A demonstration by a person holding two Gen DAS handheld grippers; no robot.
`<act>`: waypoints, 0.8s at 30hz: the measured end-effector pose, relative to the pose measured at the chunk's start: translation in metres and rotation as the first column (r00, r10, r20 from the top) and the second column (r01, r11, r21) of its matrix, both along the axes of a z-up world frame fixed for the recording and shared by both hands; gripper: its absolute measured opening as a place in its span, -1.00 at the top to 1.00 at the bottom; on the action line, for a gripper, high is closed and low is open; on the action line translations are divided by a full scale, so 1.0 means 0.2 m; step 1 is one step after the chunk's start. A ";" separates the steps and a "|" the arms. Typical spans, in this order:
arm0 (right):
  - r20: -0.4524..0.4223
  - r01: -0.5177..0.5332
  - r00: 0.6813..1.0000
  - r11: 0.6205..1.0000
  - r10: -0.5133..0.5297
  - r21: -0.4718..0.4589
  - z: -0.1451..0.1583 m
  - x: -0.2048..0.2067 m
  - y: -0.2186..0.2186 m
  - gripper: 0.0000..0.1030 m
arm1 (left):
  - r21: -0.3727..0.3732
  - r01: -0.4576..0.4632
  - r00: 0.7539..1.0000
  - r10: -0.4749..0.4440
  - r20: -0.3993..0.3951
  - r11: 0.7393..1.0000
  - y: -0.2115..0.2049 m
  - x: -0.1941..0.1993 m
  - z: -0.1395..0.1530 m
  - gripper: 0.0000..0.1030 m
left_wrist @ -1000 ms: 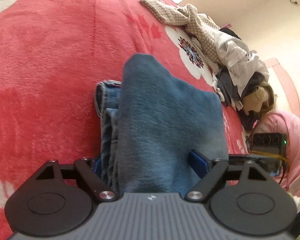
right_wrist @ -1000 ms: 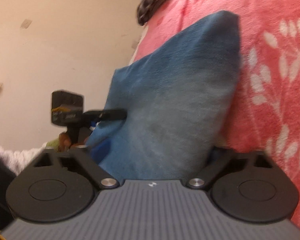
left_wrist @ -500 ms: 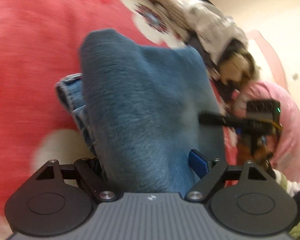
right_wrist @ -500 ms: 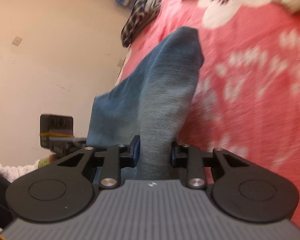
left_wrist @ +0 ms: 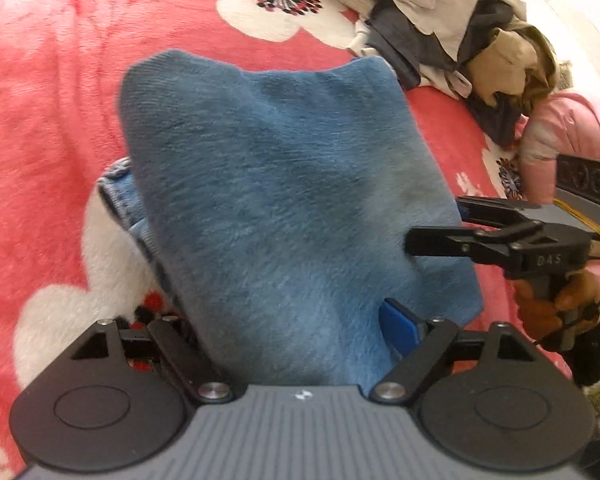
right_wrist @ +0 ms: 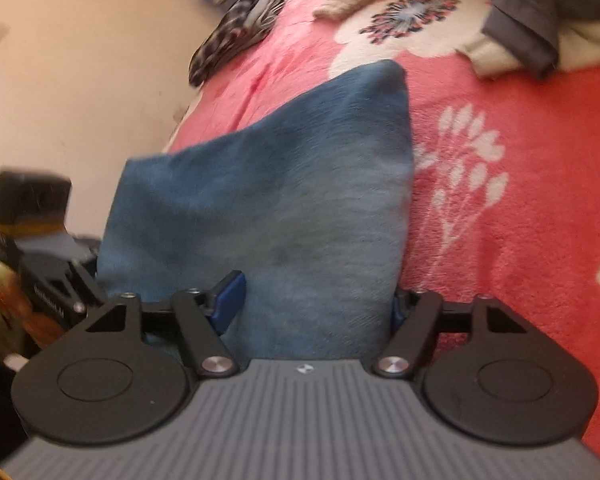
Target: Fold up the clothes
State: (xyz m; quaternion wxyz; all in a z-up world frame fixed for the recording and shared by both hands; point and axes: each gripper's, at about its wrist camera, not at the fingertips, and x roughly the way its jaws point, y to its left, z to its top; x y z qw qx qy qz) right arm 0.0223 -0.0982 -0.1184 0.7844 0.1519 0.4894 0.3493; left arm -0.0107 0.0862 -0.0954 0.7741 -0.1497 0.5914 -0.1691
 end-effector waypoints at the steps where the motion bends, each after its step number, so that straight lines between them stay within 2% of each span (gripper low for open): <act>1: 0.002 0.000 1.000 1.000 0.000 -0.017 0.02 -0.01 0.00 -0.37 | 0.007 -0.006 1.000 0.006 0.005 1.000 0.02 -0.01 0.01 -0.64; 3: 0.027 0.034 0.999 0.999 -0.033 -0.040 0.08 -0.03 -0.04 -0.39 | 0.017 -0.023 1.000 0.023 0.015 1.000 0.06 -0.03 0.05 -0.62; 5: 0.100 0.096 0.991 0.994 -0.089 -0.061 0.16 -0.07 -0.09 -0.42 | 0.045 -0.031 0.998 0.029 0.050 0.998 0.12 -0.08 0.11 -0.61; 8: 0.229 0.190 0.959 0.979 -0.167 -0.080 0.29 -0.13 -0.16 -0.42 | 0.170 -0.019 0.987 -0.009 0.161 0.985 0.16 -0.15 0.23 -0.59; 10: 0.335 0.210 0.927 0.973 -0.168 -0.091 0.35 -0.15 -0.12 -0.40 | 0.277 -0.001 0.959 -0.078 0.273 0.961 0.14 -0.18 0.33 -0.59; 12: 0.433 0.203 0.892 0.972 -0.132 -0.121 0.39 -0.17 -0.04 -0.30 | 0.323 0.011 0.923 -0.134 0.361 0.946 0.11 -0.18 0.41 -0.58; 13: 0.474 0.196 0.874 0.969 -0.104 -0.149 0.40 -0.16 0.01 -0.15 | 0.316 0.029 0.906 -0.159 0.392 0.948 0.08 -0.18 0.43 -0.58; 15: 0.516 0.175 0.855 0.963 -0.045 -0.206 0.39 -0.13 0.12 0.00 | 0.296 0.082 0.876 -0.210 0.434 0.952 0.02 -0.16 0.44 -0.55; 17: 0.526 0.152 0.851 0.963 -0.013 -0.223 0.37 -0.06 0.21 0.23 | 0.271 0.147 0.849 -0.262 0.458 0.951 -0.06 -0.13 0.43 -0.45; 18: 0.524 0.145 0.852 0.961 -0.001 -0.234 0.35 -0.02 0.24 0.32 | 0.282 0.169 0.850 -0.285 0.443 0.944 -0.10 -0.11 0.38 -0.41; 20: 0.510 0.142 0.860 0.952 0.016 -0.269 0.29 0.05 0.30 0.51 | 0.323 0.183 0.870 -0.306 0.387 0.929 -0.15 -0.04 0.28 -0.15; 21: 0.499 0.148 0.866 0.945 0.020 -0.293 0.25 0.08 0.32 0.58 | 0.341 0.175 0.878 -0.304 0.371 0.924 -0.16 -0.02 0.24 -0.09; 24: 0.428 0.156 0.904 0.933 -0.002 -0.325 0.11 0.19 0.35 0.68 | 0.378 0.156 0.893 -0.294 0.341 0.913 -0.16 0.02 0.15 -0.05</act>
